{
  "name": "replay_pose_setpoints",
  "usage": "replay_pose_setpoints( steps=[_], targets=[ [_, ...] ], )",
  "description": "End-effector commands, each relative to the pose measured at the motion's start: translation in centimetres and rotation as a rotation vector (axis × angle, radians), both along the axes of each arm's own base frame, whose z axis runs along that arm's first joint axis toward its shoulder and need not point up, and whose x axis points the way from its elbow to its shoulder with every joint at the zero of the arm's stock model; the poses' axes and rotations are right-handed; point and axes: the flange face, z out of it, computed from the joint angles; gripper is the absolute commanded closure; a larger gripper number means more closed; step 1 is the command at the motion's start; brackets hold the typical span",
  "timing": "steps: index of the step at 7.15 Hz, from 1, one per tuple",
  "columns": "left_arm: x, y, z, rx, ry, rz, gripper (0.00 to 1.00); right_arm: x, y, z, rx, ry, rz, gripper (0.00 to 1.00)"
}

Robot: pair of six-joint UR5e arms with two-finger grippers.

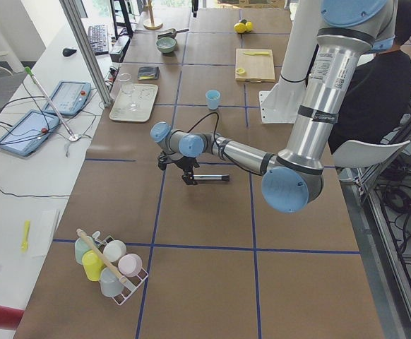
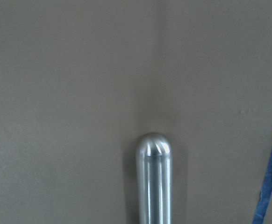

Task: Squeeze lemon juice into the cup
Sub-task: 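Reach the left gripper down and grasp the steel muddler rod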

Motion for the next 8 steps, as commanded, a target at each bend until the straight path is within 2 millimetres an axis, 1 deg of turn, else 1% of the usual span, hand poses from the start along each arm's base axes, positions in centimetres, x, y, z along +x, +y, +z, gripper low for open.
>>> replay_pose_setpoints(
  steps=[1, 3, 4, 5, 6, 7, 8],
  targets=[
    [0.94, 0.31, 0.71, 0.003, 0.003, 0.015, 0.0, 0.0, -0.07, -0.12, 0.001, -0.001, 0.002, 0.0],
    [1.2, 0.45, 0.66, 0.007, 0.005, 0.02, 0.0, 0.01, -0.05, -0.19, 0.002, -0.001, 0.002, 0.0],
    [1.15, 0.5, 0.7, 0.006, 0.004, 0.02, 0.14, 0.0, -0.09, -0.27, 0.004, -0.002, 0.002, 0.0],
    [1.1, 0.54, 0.83, 0.005, 0.0, 0.02, 0.35, -0.02, -0.13, -0.35, 0.005, -0.002, 0.002, 0.0],
    [1.05, 0.57, 0.87, 0.008, -0.002, 0.02, 0.59, -0.02, -0.13, -0.35, 0.004, -0.002, 0.003, 0.0],
    [1.03, 0.58, 0.66, 0.013, 0.0, 0.02, 0.87, -0.02, -0.13, -0.35, 0.003, -0.003, 0.004, 0.0],
    [1.03, 0.55, -0.01, 0.025, 0.006, 0.019, 1.0, -0.02, -0.15, -0.28, 0.001, -0.002, 0.004, 0.0]
  ],
)
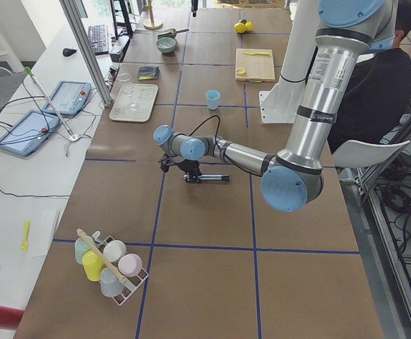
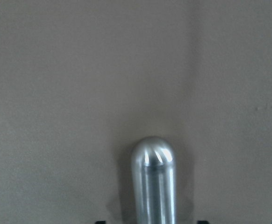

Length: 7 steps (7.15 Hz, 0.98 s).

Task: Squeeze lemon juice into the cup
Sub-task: 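Reach the left gripper down and grasp the steel muddler rod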

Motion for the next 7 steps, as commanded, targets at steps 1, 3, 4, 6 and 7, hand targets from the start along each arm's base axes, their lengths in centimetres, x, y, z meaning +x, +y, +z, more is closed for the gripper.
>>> replay_pose_setpoints(
  steps=[1, 3, 4, 6, 7],
  targets=[
    [0.0, 0.0, -1.1, 0.02, 0.008, -0.003, 1.0, 0.0, 0.0, 0.0, 0.0, 0.0, 0.0, 0.0],
    [-2.2, 0.6, -6.3, 0.105, 0.026, -0.03, 1.0, 0.0, 0.1, -0.2, 0.002, -0.004, -0.001, 0.0],
    [-3.6, 0.8, -10.9, 0.191, -0.014, -0.056, 1.0, 0.0, 0.1, -0.2, 0.002, -0.005, -0.002, 0.0],
    [-4.2, -0.2, -21.2, 0.43, -0.019, -0.118, 1.0, -0.1, 0.0, 0.0, -0.009, -0.002, -0.003, 0.0],
    [-4.3, -1.9, -27.1, 0.601, -0.066, -0.198, 1.0, -0.1, 0.2, 0.4, -0.018, -0.001, -0.004, 0.0]
  ],
)
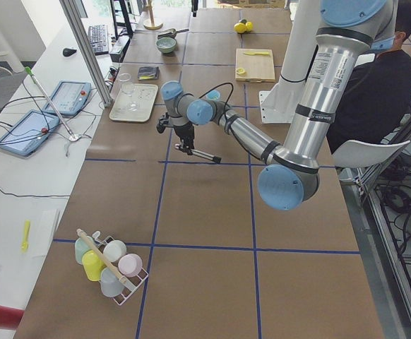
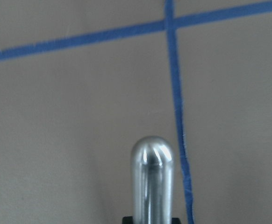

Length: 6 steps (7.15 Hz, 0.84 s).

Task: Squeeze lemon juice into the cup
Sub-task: 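Lift the muddler and carry it over the blue cup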

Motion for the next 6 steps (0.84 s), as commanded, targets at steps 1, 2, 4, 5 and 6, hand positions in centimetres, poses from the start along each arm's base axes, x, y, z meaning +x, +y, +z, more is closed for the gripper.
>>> replay_pose_setpoints(
  steps=[1, 2, 4, 5, 6],
  targets=[
    [-0.2, -1.7, -9.1, 0.206, -0.031, -0.163, 1.0, 0.0, 0.4, 0.5, -0.017, -0.009, -0.006, 0.0],
    [1.5, -0.4, -10.8, 0.244, -0.017, -0.217, 1.0, 0.5, 0.7, 1.0, -0.026, -0.006, 0.0, 0.0],
    [4.9, 2.6, -13.8, 0.277, 0.108, -0.439, 1.0, 2.5, 1.6, 2.5, -0.049, -0.001, 0.033, 0.0],
    [3.6, 4.7, -16.7, 0.304, 0.198, -0.469, 1.0, 2.8, 2.0, 3.2, -0.061, 0.003, 0.037, 0.0],
    [1.3, 7.0, -20.0, 0.326, 0.324, -0.507, 1.0, 3.4, 2.2, 3.2, -0.06, 0.002, 0.046, 0.0]
  ],
)
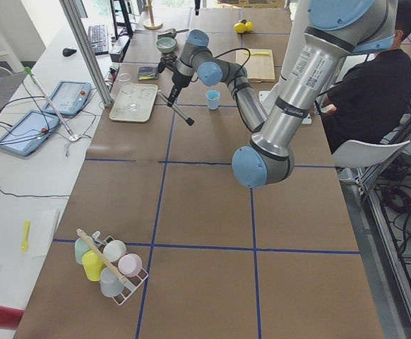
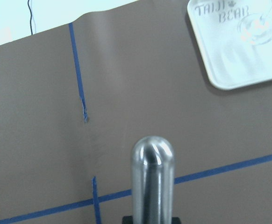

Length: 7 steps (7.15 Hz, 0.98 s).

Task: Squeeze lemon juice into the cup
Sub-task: 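Lift the muddler and carry it over the blue cup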

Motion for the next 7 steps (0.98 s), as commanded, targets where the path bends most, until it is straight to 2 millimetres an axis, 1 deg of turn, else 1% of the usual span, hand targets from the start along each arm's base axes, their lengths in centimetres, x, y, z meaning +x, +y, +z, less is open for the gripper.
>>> replay_pose_setpoints(
  steps=[1, 2, 3, 4, 5, 6, 7],
  targets=[
    [-3.4, 4.5, -6.3, 0.124, 0.272, -0.056, 1.0, 0.9, 0.8, 0.1, -0.003, -0.001, 0.014, 0.0],
    [-3.3, 6.1, -7.7, 0.167, 0.339, -0.131, 1.0, 1.0, 0.8, 0.4, -0.008, 0.002, 0.014, 0.0],
    [-1.9, 7.8, -8.2, 0.165, 0.376, -0.205, 1.0, 1.1, 1.4, 1.2, -0.021, 0.005, 0.012, 0.0],
    [0.3, 10.0, -8.6, 0.172, 0.406, -0.303, 1.0, 1.1, 1.7, 1.6, -0.028, 0.007, 0.012, 0.0],
    [1.5, 12.3, -8.9, 0.186, 0.431, -0.366, 1.0, 1.2, 1.8, 2.2, -0.039, 0.01, 0.012, 0.0],
    [2.4, 13.7, -7.4, 0.199, 0.401, -0.42, 1.0, 1.3, 2.5, 2.5, -0.047, 0.012, 0.012, 0.0],
    [4.0, 15.4, -5.9, 0.184, 0.402, -0.472, 1.0, 1.5, 3.1, 2.6, -0.05, 0.012, 0.013, 0.0]
  ],
)
